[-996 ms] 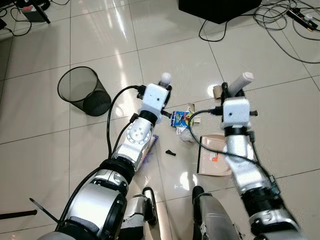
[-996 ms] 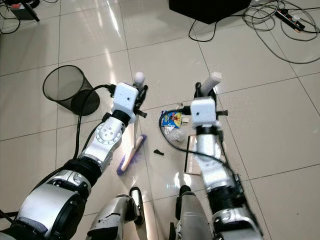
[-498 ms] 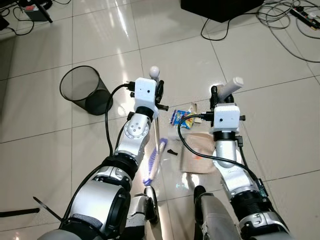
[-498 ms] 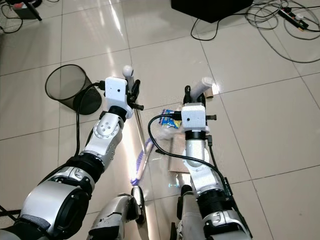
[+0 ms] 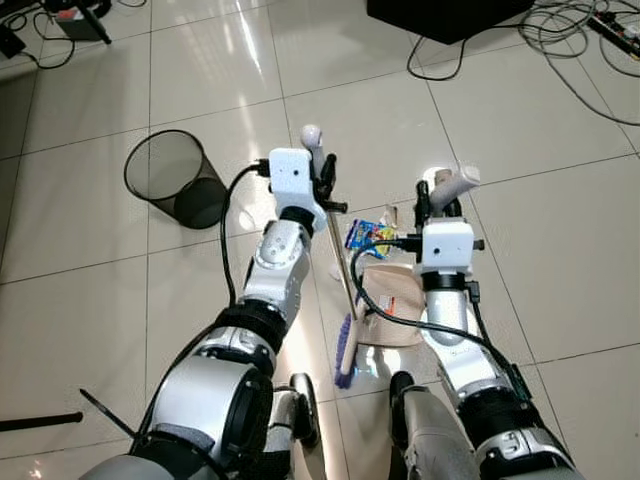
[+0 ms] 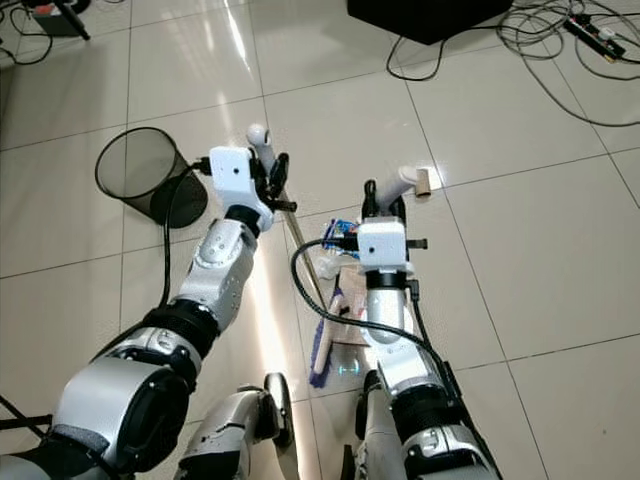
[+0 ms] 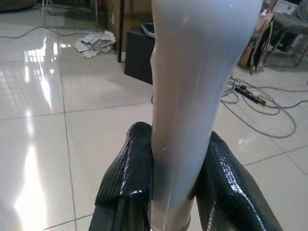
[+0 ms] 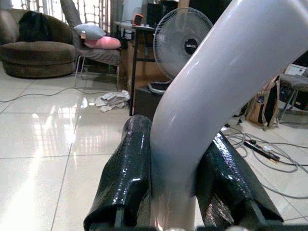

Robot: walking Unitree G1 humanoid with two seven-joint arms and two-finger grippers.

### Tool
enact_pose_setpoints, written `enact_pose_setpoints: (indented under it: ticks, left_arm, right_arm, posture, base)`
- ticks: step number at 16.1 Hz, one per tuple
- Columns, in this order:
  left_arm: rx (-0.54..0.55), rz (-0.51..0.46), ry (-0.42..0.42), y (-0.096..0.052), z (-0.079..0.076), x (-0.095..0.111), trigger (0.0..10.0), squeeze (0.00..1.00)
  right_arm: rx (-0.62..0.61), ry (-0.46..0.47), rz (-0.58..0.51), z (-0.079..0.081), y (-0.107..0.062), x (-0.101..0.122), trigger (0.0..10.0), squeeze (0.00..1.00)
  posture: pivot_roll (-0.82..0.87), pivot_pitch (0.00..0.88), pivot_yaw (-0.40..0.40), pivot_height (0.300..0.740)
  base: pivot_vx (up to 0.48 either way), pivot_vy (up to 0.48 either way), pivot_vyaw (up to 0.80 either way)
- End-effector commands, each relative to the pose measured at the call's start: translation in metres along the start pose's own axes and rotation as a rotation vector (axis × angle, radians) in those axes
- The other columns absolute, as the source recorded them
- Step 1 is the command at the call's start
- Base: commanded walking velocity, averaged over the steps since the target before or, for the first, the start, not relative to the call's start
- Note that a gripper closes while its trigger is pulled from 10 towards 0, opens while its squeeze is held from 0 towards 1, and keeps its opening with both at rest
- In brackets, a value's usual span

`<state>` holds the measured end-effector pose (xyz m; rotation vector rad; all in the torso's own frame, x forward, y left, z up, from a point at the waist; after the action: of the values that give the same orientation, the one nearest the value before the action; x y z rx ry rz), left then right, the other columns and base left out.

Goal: Sweep floor

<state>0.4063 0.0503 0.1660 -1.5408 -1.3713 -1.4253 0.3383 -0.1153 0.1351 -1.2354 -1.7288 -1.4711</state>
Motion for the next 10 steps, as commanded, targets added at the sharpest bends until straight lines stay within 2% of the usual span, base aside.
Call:
enact_pose_setpoints:
  ticks: [1, 5, 7, 9, 10]
  left_arm:
    - [0.005, -0.001, -0.07, 0.001, 0.0, 0.0, 10.0, 0.0]
    - [-0.051, -0.083, -0.098, 0.01, -0.005, 0.025, 10.0, 0.0]
    - [-0.171, -0.131, -0.063, 0.012, -0.014, 0.041, 10.0, 0.0]
    - [-0.262, -0.162, 0.013, 0.013, -0.013, 0.055, 10.0, 0.0]
    - [-0.282, -0.176, 0.045, 0.014, -0.007, 0.063, 10.0, 0.0]
  right_arm:
    - [0.022, -0.007, 0.145, 0.005, -0.021, -0.028, 10.0, 0.0]
    - [0.023, -0.007, 0.149, 0.006, -0.021, -0.029, 10.0, 0.0]
    - [0.026, -0.009, 0.157, 0.006, -0.022, -0.032, 10.0, 0.0]
    - [0.019, -0.005, 0.154, 0.002, -0.02, -0.032, 10.0, 0.0]
    - [0.01, 0.002, 0.155, -0.001, -0.019, -0.032, 10.0, 0.0]
  posture:
    - [0.1, 0.342, 0.159, 0.74]
    - [0.1, 0.344, 0.165, 0.74]
    - [0.1, 0.314, 0.163, 0.74]
    - [0.1, 0.287, 0.156, 0.74]
    - [0.1, 0.279, 0.153, 0.74]
  base:
    - [0.0, 0.0, 0.0]
    - [0.0, 0.0, 0.0]
    - [0.0, 0.0, 0.0]
    - [0.0, 0.0, 0.0]
    - [0.0, 0.0, 0.0]
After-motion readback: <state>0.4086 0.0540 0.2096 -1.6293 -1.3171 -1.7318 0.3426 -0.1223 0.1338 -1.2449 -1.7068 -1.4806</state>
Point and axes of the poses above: a point about 5 cm out from each wrist's last joint towards the gripper, its own y axis pointing out of the wrist towards the gripper, its own x axis along the axis of the wrist's last joint, z = x × y, the point moved 3 cm from there along y, pointing out of the wrist towards the gripper, and after that the axes turned 3 degrees about -y, right-handed, at the moved point
